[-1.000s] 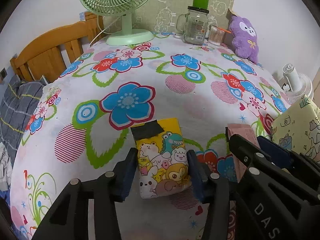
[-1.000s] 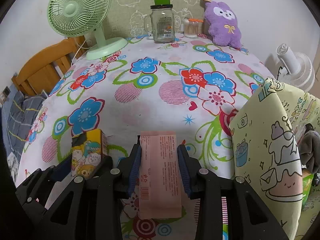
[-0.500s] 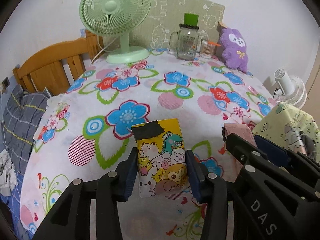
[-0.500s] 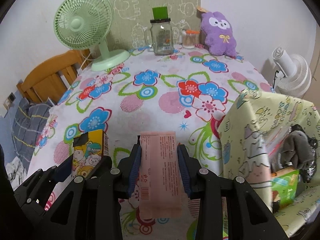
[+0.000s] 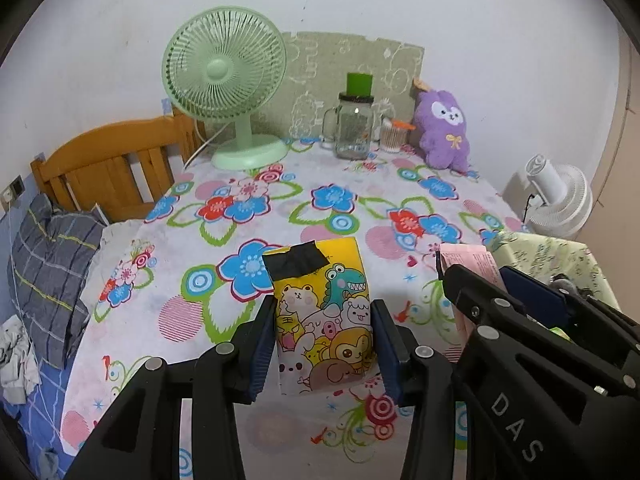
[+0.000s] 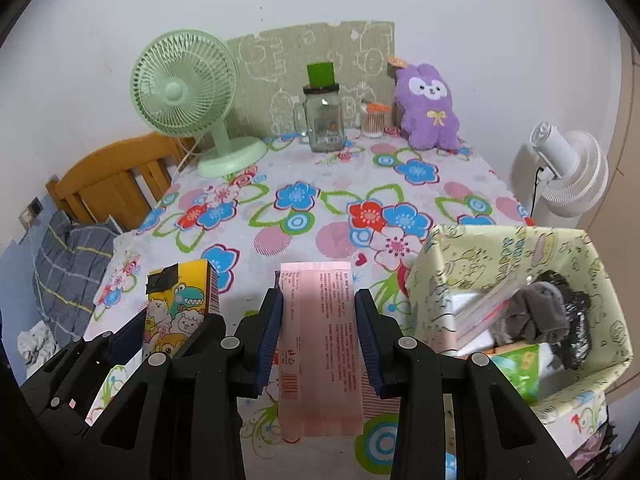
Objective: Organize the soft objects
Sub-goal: 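Carry the tissue box and pink packet over the gift-wrapped box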
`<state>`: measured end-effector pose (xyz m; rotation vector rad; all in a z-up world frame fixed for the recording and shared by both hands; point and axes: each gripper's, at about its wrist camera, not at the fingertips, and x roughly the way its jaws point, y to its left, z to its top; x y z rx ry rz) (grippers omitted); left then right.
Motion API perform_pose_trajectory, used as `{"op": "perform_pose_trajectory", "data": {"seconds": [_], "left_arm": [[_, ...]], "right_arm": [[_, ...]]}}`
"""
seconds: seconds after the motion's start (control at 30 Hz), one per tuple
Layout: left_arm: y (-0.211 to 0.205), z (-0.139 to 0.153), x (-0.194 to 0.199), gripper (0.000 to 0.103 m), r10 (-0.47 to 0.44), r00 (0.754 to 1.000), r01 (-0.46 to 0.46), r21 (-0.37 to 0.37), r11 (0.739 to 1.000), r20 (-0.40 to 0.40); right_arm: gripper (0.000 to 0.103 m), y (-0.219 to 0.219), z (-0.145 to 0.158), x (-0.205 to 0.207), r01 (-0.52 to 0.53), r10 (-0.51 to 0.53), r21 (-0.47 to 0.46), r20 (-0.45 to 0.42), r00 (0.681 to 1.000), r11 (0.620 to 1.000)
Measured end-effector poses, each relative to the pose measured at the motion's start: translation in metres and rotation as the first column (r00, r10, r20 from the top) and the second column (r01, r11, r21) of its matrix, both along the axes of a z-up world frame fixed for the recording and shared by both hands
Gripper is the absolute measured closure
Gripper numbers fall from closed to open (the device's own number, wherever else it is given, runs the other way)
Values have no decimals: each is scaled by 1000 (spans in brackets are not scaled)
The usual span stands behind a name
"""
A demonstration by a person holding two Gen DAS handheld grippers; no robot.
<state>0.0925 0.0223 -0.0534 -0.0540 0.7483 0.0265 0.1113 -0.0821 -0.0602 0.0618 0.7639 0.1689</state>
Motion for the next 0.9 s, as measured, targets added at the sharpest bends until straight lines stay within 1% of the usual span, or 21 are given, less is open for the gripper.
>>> {"op": "perform_pose_trajectory", "data": {"seconds": [0.43,0.63,0.9], "left_arm": [[-29,33,-21,57,-38,997,37,14,999,74],[-48,41,-23,57,-60,993,59,4,998,98],[-74,45,-21,57,-96,989,97,-2,995,110]], "right_arm": [[63,-29,34,-27,6,-7,14,76,997,1000],[63,-49,45,-32,16,-16,6,104,994,1000],[63,-75,51,-33,36,-36,4,116,993,999]]}}
